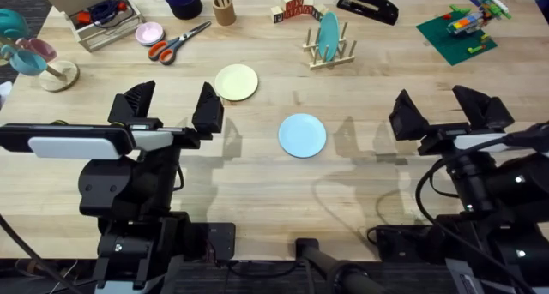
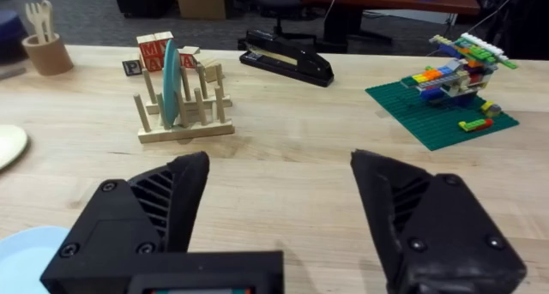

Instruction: Pick up the plates from the table one by one and place each into a slot on the dish rack.

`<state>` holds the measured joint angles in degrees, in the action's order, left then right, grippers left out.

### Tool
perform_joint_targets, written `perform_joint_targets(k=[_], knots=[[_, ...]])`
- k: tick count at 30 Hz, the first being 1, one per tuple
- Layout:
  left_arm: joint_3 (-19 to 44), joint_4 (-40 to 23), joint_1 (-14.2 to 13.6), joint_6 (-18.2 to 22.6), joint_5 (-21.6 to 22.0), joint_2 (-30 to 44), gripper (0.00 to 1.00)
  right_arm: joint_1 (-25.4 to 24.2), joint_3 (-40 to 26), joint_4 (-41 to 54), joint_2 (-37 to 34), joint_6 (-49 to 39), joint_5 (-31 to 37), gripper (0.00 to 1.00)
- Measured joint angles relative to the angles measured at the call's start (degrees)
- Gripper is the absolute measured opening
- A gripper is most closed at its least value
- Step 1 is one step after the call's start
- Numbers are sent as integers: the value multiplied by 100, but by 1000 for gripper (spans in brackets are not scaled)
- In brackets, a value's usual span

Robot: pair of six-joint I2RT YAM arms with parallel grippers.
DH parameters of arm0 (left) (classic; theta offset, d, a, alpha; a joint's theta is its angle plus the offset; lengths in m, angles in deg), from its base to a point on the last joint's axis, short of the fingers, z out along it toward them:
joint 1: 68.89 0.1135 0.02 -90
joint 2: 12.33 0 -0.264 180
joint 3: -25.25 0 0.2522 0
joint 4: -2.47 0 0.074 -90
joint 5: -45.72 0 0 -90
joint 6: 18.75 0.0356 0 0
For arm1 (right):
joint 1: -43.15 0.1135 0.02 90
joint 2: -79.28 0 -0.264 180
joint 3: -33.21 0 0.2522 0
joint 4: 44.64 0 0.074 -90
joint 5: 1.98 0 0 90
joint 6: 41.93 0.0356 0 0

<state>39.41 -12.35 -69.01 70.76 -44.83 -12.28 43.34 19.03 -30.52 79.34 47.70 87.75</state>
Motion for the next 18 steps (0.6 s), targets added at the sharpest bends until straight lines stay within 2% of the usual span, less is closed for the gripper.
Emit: perform_joint_targets(k=[11,14,18], knots=[[0,144,0,4,-7,0,993,0,4,-68,0,-2,-24,996],[7,269,0,4,-30,0,993,2,4,-435,-2,-4,-63,995],[142,132,0,-91,-55,0,993,2,-49,-770,-2,-4,-72,996]])
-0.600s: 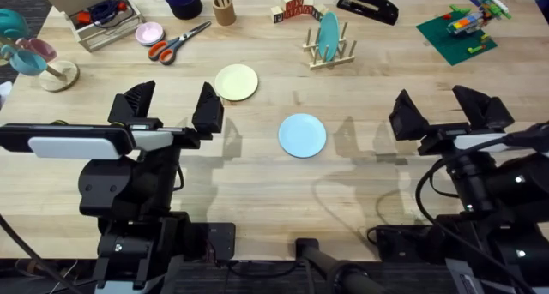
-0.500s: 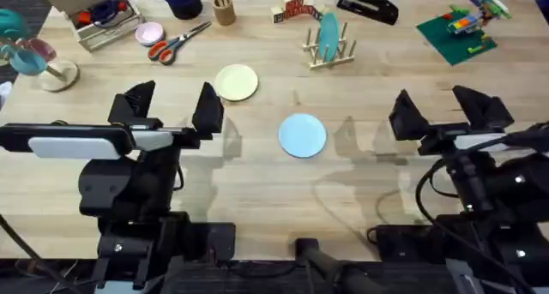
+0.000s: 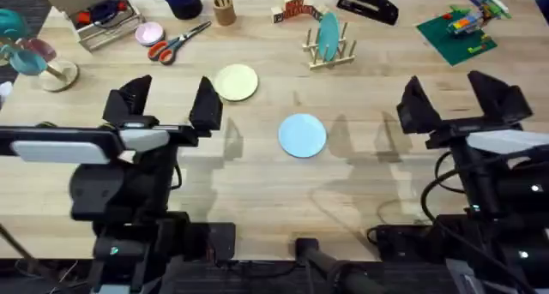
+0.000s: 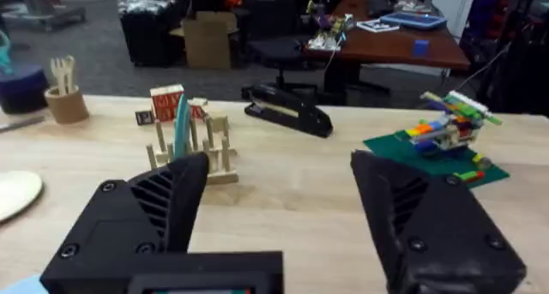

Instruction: Pick up the plates from the table one by one and place each into a slot on the dish rack.

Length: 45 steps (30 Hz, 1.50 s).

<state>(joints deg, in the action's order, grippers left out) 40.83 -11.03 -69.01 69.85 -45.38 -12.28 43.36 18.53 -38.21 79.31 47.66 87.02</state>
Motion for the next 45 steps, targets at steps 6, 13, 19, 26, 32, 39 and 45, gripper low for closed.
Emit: perform_joint_targets(k=[6,13,19,26,32,39,45], knots=[[1086,-801,0,-143,-36,17,993,0,-864,661,-67,0,-21,995],[2698,-2513,0,-200,-39,890,992,-2,-2628,2600,-1047,5,-35,996],[4146,-4225,0,-210,-91,2518,993,-1,-4009,3906,-2500,4,-35,995],[5351,-5417,0,-211,-125,4160,993,0,-5252,5044,-4110,3,-35,996],[5769,-5792,0,-209,-218,5070,993,0,-5837,5554,-5216,7,-35,996],[5788,-5795,0,-285,-292,5411,993,0,-5885,5585,-5773,75,-35,996],[5792,-5826,0,-360,-612,5464,223,-1,-5889,5583,-5931,172,-35,996]])
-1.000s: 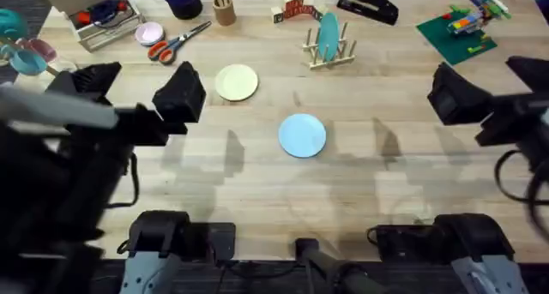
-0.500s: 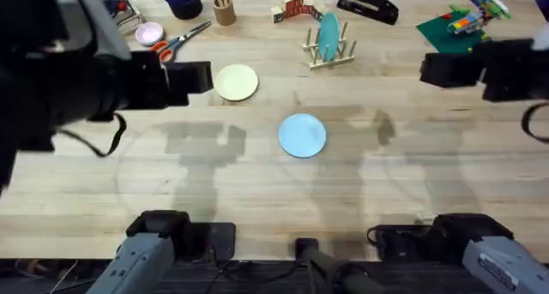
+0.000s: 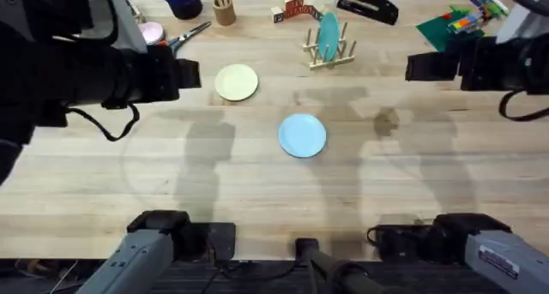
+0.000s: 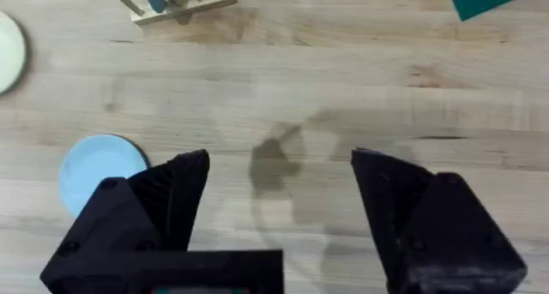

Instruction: Pick up the plates from the table one by one and place each into a slot on the dish rack.

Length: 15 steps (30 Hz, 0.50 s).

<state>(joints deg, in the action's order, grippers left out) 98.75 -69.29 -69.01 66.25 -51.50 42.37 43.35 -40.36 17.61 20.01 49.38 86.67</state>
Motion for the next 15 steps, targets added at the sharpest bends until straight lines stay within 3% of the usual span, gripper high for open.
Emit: perform_joint_targets(k=[1,2,11,15], knots=[[0,2,0,16,-183,0,84,1,-2,2,-10,1,0,996],[0,0,0,-4,-361,4,55,1,-2,2,-10,3,0,996],[-122,233,0,113,-2714,439,42,1,-4,0,-10,3,0,996],[-476,559,-2,158,-3511,674,43,1,-4,0,-10,3,0,996]])
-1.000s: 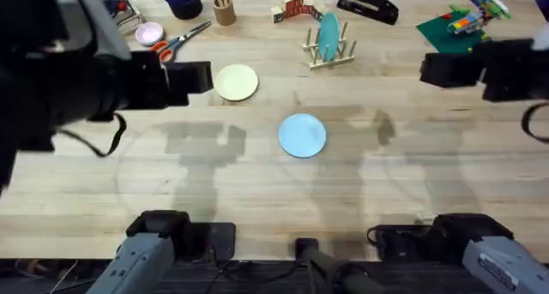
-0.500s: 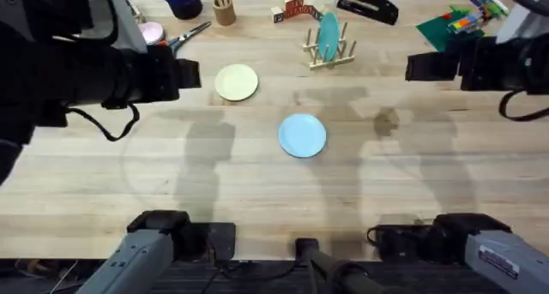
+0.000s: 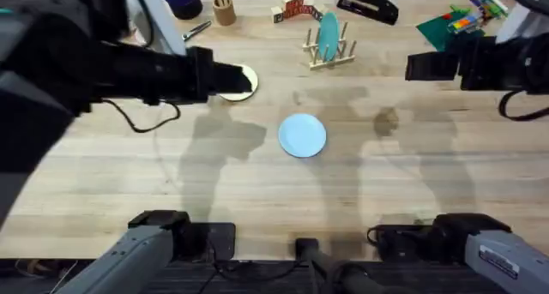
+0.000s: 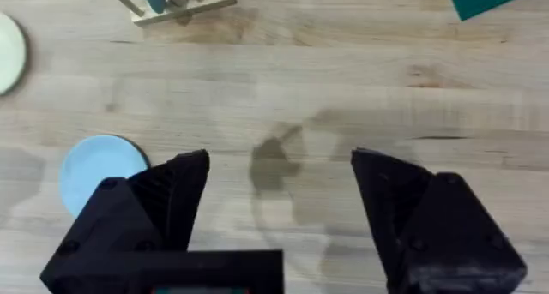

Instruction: Pick up the plates from the table one by one and place each into a slot on the dish rack.

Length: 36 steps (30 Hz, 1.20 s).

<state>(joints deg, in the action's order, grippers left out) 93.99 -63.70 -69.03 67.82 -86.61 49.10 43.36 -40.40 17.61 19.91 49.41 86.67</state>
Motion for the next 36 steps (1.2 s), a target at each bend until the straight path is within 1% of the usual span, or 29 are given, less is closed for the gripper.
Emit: perform_joint_targets(k=[2,3,6,10,14,17,20,21,22,24,32,36], knots=[[-228,209,-4,-1,-319,92,43,-1,0,2,0,0,0,996],[-652,540,-4,-4,-639,157,43,0,0,2,0,0,0,996],[-938,801,-4,-10,-773,157,43,0,0,0,0,0,0,996],[-1314,1224,-32,-116,-912,157,42,0,0,1,2,0,0,996],[-1644,1730,-241,-315,-1004,157,42,0,0,2,0,0,0,995],[-1744,2062,-454,-506,-1044,186,42,0,0,0,0,0,0,996],[-1745,2420,-704,-720,-1040,402,42,0,0,0,0,0,0,996],[-1745,2719,-957,-889,-1039,818,42,0,0,0,0,0,0,995],[-1745,2776,-998,-907,-1041,938,42,0,0,2,0,0,-2,995],[-1745,2834,-1039,-948,-1040,1170,42,0,0,2,0,0,0,995],[-1745,3262,-1038,-944,-1048,1958,42,0,0,2,0,2,0,996],[-1745,3334,-1038,-937,-1055,2286,44,0,0,0,0,2,0,996]])
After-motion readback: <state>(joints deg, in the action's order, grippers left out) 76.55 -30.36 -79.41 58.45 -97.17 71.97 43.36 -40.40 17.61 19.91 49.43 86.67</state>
